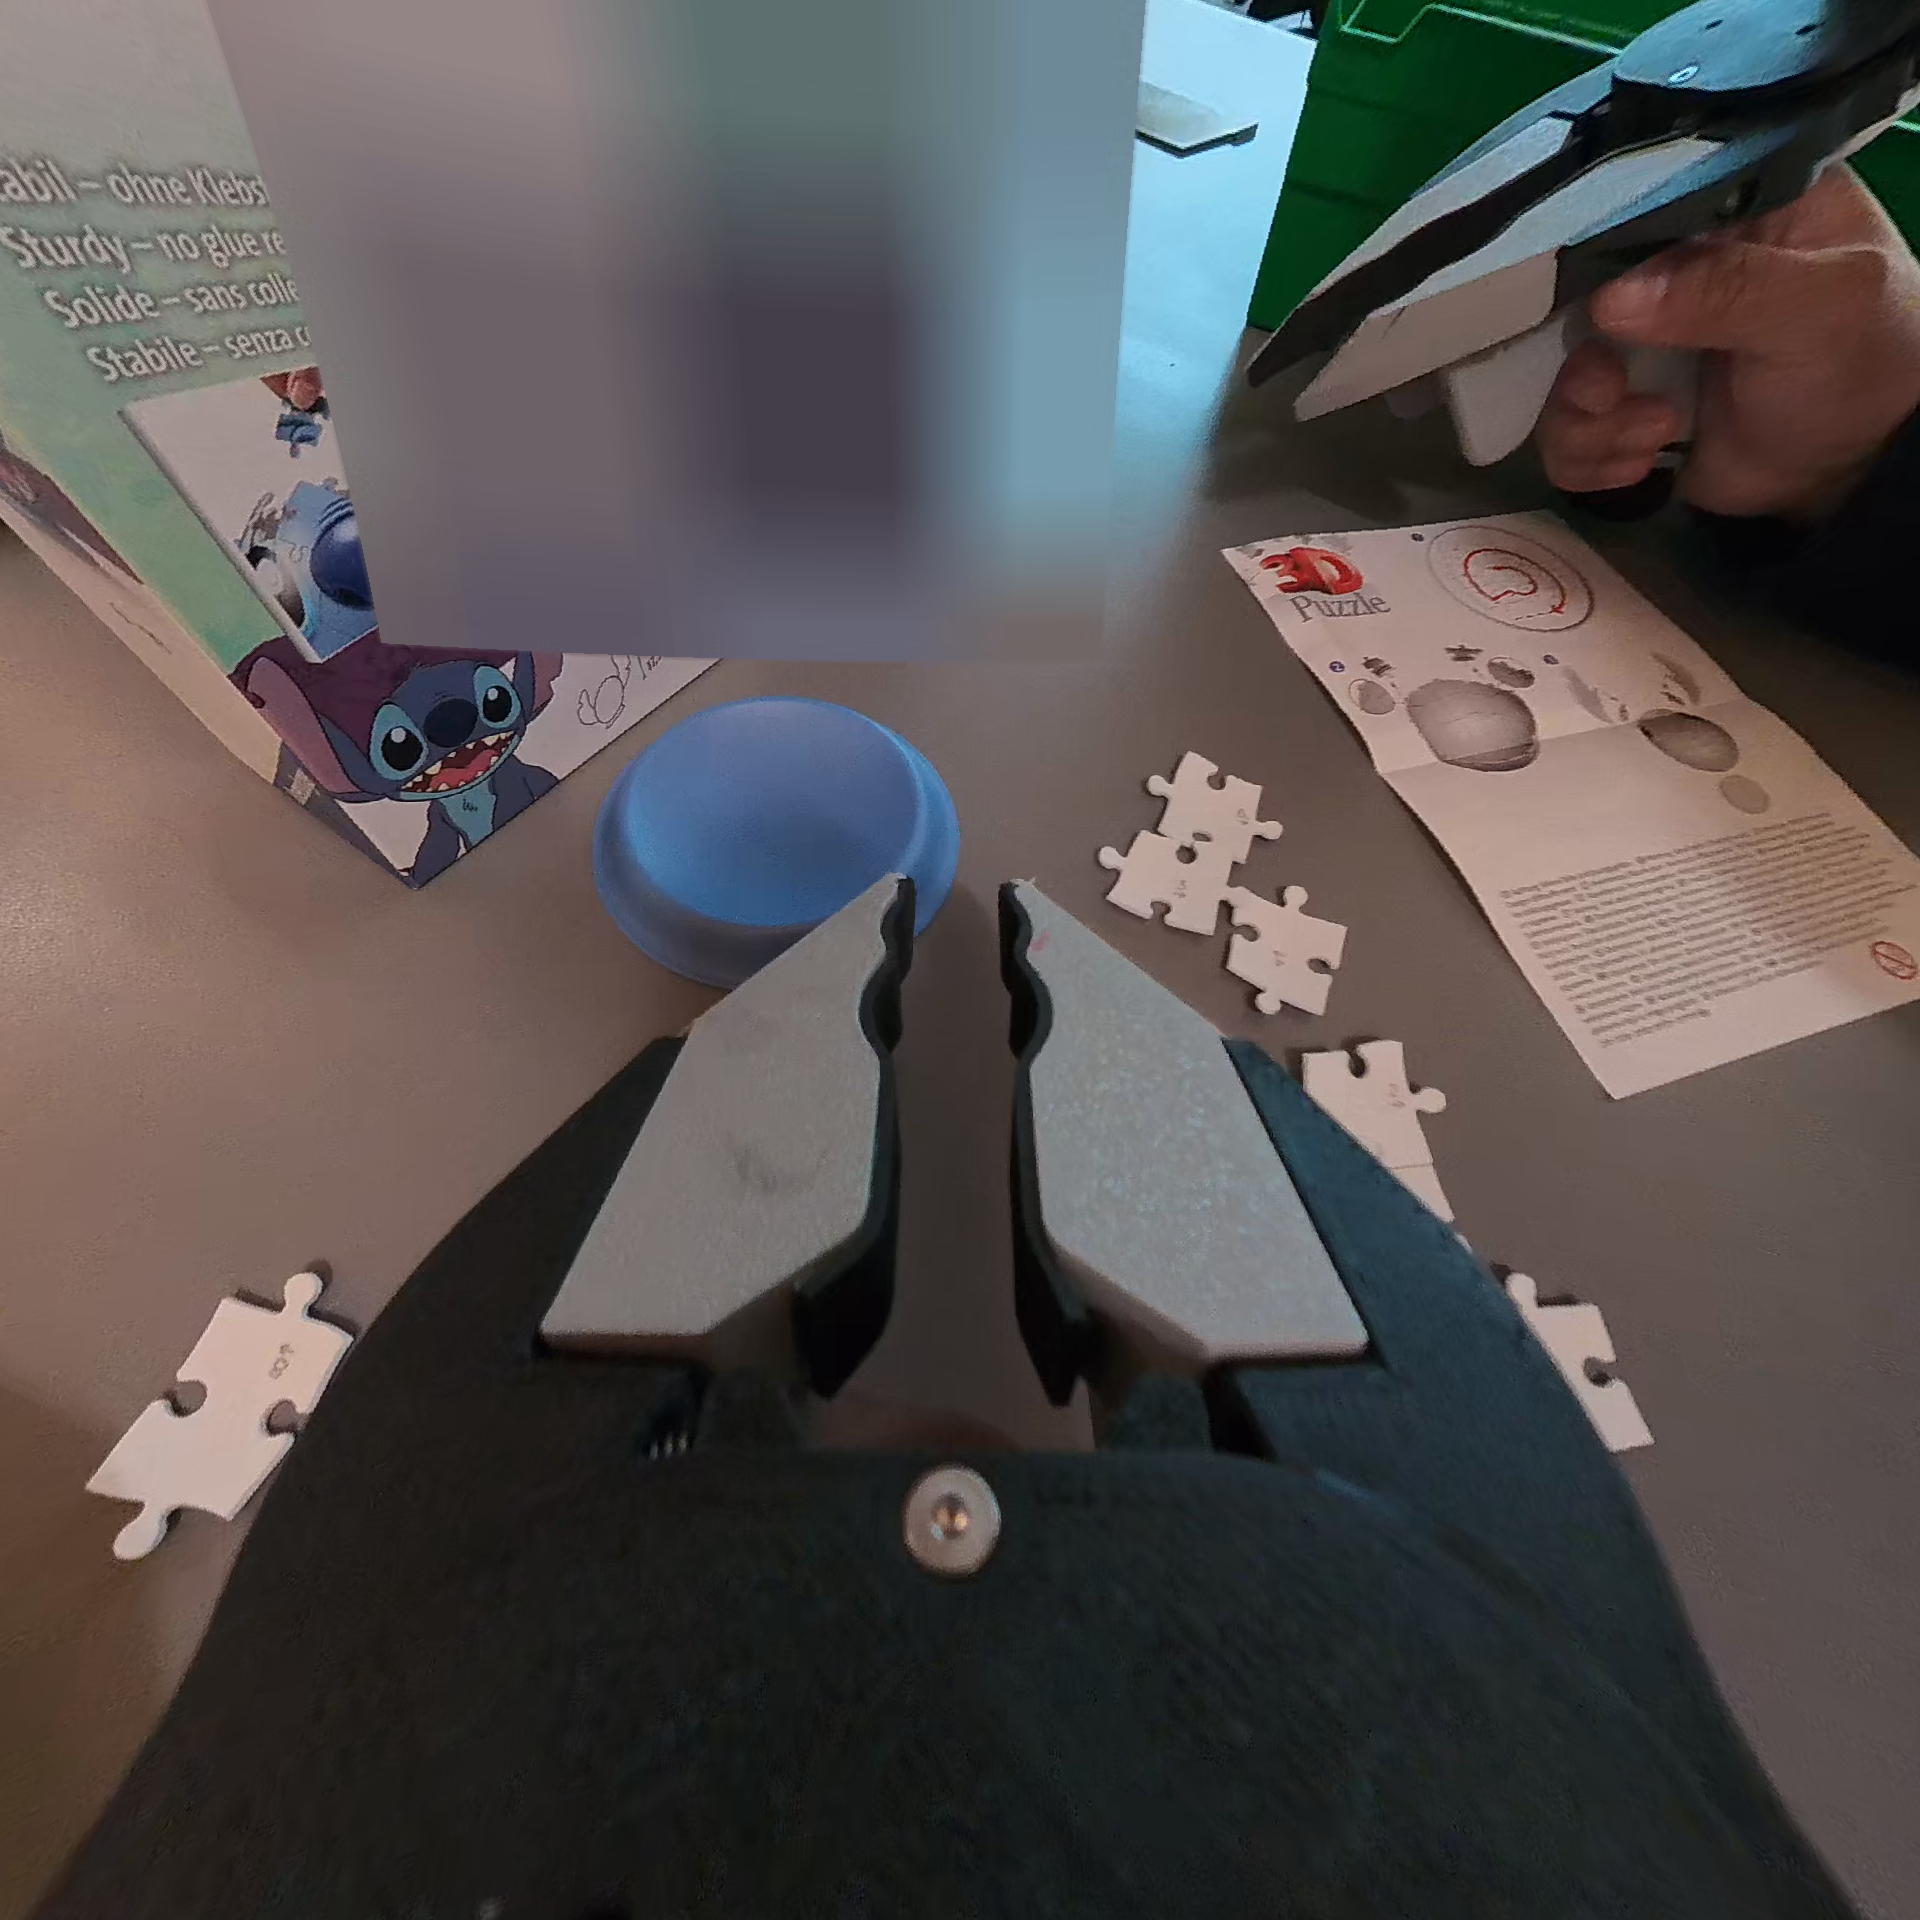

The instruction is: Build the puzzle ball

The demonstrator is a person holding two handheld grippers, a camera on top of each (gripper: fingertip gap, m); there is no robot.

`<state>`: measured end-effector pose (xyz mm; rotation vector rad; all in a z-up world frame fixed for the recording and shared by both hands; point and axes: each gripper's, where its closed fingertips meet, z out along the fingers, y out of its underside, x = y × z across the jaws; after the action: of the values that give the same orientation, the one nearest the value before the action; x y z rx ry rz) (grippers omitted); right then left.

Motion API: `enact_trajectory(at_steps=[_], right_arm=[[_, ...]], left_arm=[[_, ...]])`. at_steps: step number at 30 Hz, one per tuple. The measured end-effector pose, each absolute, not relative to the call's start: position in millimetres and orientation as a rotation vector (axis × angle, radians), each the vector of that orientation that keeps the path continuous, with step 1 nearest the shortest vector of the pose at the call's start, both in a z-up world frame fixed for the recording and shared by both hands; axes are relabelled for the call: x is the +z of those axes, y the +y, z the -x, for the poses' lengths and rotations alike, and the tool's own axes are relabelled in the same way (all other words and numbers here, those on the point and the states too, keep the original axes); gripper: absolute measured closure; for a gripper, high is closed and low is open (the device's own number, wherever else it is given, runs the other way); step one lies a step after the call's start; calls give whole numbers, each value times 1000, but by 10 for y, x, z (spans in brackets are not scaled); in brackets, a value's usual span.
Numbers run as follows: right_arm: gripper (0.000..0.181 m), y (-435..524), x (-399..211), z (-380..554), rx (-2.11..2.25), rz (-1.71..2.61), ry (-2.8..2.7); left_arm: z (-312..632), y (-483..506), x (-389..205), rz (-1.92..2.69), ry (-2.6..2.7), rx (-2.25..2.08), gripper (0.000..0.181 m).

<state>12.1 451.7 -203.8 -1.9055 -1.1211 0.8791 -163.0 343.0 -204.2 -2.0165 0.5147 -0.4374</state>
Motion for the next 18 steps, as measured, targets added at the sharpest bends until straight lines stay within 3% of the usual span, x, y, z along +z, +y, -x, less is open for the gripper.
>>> enact_trajectory(at_steps=[18], right_arm=[[155,4562,-2067,-130,862,1908,-1109]], left_arm=[[1662,3445,-2014,2004,499,-427,168]])
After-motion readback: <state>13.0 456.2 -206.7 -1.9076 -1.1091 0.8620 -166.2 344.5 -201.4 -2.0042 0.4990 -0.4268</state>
